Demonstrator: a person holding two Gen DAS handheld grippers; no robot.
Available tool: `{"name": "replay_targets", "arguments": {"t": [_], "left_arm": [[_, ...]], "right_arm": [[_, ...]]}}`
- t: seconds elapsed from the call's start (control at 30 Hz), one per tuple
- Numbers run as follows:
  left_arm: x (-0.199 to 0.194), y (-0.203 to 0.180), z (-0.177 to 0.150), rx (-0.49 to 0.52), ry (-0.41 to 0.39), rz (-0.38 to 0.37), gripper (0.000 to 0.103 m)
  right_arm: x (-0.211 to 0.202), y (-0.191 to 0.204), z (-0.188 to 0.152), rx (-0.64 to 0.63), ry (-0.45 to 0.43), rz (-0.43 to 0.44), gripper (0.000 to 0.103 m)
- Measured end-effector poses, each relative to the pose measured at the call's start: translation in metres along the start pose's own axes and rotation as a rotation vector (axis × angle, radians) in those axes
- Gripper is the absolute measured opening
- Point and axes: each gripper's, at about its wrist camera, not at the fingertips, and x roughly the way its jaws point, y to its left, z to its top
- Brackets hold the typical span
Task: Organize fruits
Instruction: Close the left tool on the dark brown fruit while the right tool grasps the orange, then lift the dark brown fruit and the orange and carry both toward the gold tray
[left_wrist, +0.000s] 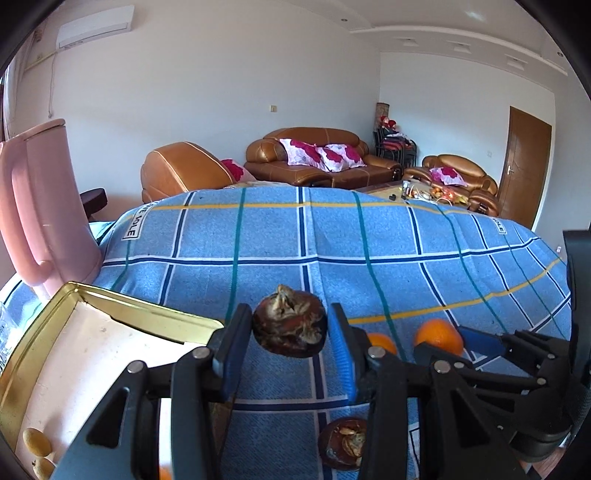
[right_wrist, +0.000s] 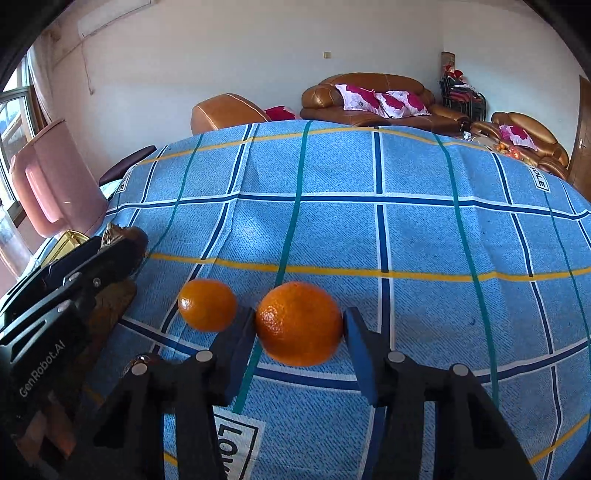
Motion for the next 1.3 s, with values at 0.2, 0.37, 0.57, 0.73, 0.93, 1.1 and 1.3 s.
{"name": "replay_targets", "arguments": {"t": [0.2, 0.37, 0.57, 0.73, 0.93, 1.1, 1.3], "left_arm": [[-0.003, 0.001, -0.001, -0.005, -0.012, -0.021, 0.044], [-0.007, -0.001, -0.005, 0.004, -0.016, -0.029, 0.044], [-0.015, -0.001, -0.007, 0.006, -0.050, -0.024, 0.044], [-0.021, -0.004, -0.009, 0.022, -0.077, -0.022, 0.044], [-0.030, -0.011, -0.011, 0.054, -0.105, -0.024, 0.044], [-0.034, -0.011, -0.013, 0.056, -0.117, -0.026, 0.044], [-0.039, -0.014, -0.015, 0.068, -0.134, -0.031, 0.044]], "right_arm": [[-0.013, 0.000, -0.007, -0.005, -0.038, 0.013, 0.050], [-0.023, 0.007, -0.009, -0.031, -0.092, 0.005, 0.050], [-0.033, 0.011, -0.010, -0.053, -0.146, 0.002, 0.050], [-0.044, 0.015, -0.012, -0.075, -0.202, -0.008, 0.050], [-0.055, 0.017, -0.015, -0.087, -0.267, -0.014, 0.050], [-0.060, 0.019, -0.017, -0.092, -0.298, -0.009, 0.050], [-0.064, 0.021, -0.019, -0.097, -0.331, -0.002, 0.050]]}}
